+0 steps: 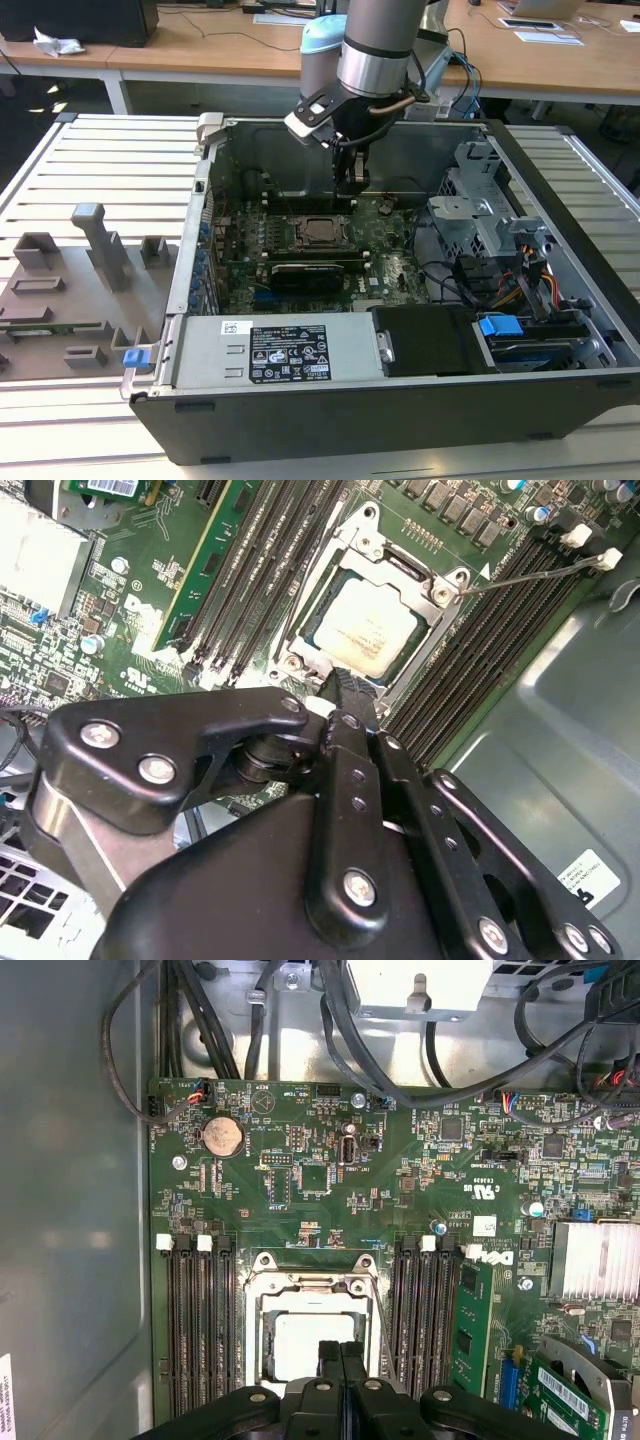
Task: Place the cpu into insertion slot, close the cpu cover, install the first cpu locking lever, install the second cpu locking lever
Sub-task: 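Close the cpu cover, then install the first cpu locking lever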
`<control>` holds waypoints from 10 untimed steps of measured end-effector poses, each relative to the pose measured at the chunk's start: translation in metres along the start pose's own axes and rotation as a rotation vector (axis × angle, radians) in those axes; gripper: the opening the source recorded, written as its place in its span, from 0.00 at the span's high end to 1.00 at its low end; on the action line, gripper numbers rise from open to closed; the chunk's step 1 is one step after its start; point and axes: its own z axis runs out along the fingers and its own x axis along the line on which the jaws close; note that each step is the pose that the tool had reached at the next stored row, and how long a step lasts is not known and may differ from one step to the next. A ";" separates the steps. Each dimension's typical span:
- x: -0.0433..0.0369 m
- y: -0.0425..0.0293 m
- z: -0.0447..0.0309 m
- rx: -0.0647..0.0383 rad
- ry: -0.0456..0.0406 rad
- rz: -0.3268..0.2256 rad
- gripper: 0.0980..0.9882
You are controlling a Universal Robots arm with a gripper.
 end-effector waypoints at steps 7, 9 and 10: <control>0.0000 0.0000 -0.0001 0.000 0.0000 0.000 0.99; 0.0000 0.0000 -0.0002 0.000 -0.0013 -0.012 0.99; 0.0000 0.0000 -0.0001 -0.001 -0.0020 -0.021 0.99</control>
